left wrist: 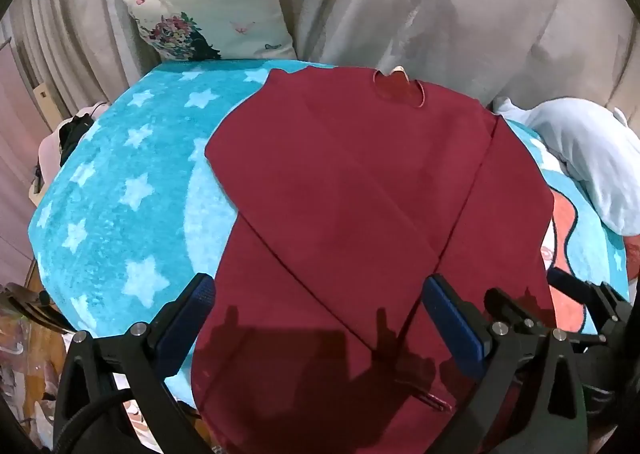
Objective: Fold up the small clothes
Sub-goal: 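Position both grippers open over the hem of the red sweater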
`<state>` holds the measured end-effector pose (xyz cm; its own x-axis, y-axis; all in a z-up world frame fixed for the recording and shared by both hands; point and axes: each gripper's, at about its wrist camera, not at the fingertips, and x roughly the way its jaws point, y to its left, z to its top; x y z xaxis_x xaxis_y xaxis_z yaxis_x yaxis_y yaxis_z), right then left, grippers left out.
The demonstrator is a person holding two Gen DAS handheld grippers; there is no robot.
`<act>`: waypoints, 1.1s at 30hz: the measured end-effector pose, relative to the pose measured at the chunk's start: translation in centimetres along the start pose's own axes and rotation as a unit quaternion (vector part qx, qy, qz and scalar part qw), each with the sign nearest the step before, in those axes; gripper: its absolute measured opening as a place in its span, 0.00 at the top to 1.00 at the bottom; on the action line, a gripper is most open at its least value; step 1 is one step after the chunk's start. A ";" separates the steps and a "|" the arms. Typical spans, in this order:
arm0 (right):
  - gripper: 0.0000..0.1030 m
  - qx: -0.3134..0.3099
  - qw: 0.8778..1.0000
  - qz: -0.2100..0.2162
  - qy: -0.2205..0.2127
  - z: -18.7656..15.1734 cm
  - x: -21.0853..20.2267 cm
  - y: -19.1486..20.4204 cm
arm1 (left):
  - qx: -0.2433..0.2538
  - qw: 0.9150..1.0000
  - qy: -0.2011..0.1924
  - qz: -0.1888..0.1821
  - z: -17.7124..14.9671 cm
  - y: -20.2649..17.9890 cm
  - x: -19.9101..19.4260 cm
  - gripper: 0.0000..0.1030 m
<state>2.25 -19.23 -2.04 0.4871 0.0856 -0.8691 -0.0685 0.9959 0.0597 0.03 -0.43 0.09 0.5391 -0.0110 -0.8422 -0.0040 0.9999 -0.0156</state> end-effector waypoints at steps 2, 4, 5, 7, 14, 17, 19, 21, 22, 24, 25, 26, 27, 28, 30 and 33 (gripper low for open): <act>0.06 0.000 1.000 -0.001 -0.001 0.0 0.0 0.1 | 0.003 1.000 0.001 0.005 0.0 -0.4 -0.1 0.00; 0.06 0.001 1.000 0.001 -0.001 -0.1 0.1 0.2 | 0.005 1.000 0.000 0.006 -0.1 -0.7 -0.2 0.01; 0.06 0.003 1.000 0.001 0.000 0.1 0.2 -0.3 | 0.005 1.000 0.001 -0.008 -0.5 -1.2 0.3 0.02; 0.06 0.005 1.000 0.003 0.002 0.1 0.1 -0.6 | 0.009 1.000 0.002 -0.014 -0.9 -0.9 0.1 0.06; 0.06 0.005 1.000 -0.002 0.006 0.3 0.0 -0.8 | 0.019 1.000 0.011 -0.008 -1.1 -1.3 0.1 0.11; 0.06 0.007 1.000 -0.003 0.007 0.1 0.1 -1.0 | 0.019 1.000 0.010 -0.010 -1.1 -1.3 0.1 0.11; 0.06 0.008 1.000 -0.003 0.007 0.0 0.0 -1.2 | 0.020 1.000 0.010 -0.009 -1.1 -1.5 0.0 0.11; 0.06 0.009 1.000 -0.004 0.008 0.0 0.0 -1.3 | 0.020 1.000 0.010 -0.010 -1.1 -1.5 -0.1 0.11; 0.06 0.009 1.000 -0.005 0.007 -0.1 -0.1 -1.2 | 0.020 1.000 0.010 -0.009 -1.1 -1.6 -0.2 0.11; 0.06 0.009 1.000 -0.005 0.006 -0.2 -0.1 -1.3 | 0.020 1.000 0.010 -0.009 -1.1 -1.6 -0.2 0.11; 0.06 0.009 1.000 -0.005 0.006 -0.3 -0.1 -1.2 | 0.020 1.000 0.010 -0.009 -1.1 -1.6 -0.2 0.11; 0.06 0.009 1.000 -0.005 0.006 -0.2 -0.1 -1.2 | 0.019 1.000 0.011 -0.008 -1.1 -1.7 -0.3 0.11; 0.06 0.008 1.000 -0.005 0.006 -0.3 -0.1 -1.2 | 0.019 1.000 0.011 -0.008 -1.2 -1.7 -0.3 0.11; 0.06 0.008 1.000 -0.005 0.005 -0.5 -0.2 -1.2 | 0.019 1.000 0.010 -0.008 -1.2 -1.7 -0.5 0.11; 0.06 0.007 1.000 -0.005 0.004 -0.7 -0.4 -1.3 | 0.018 1.000 0.008 -0.007 -1.4 -1.8 -0.7 0.11; 0.06 0.006 1.000 -0.004 0.002 -1.0 -0.6 -1.3 | 0.017 1.000 0.005 -0.006 -1.7 -1.9 -1.0 0.11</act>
<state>1.21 -20.57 -2.10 0.4842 0.0781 -0.8715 -0.0549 0.9968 0.0588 -1.95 -2.34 0.08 0.5297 -0.0230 -0.8479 0.0307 0.9995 -0.0080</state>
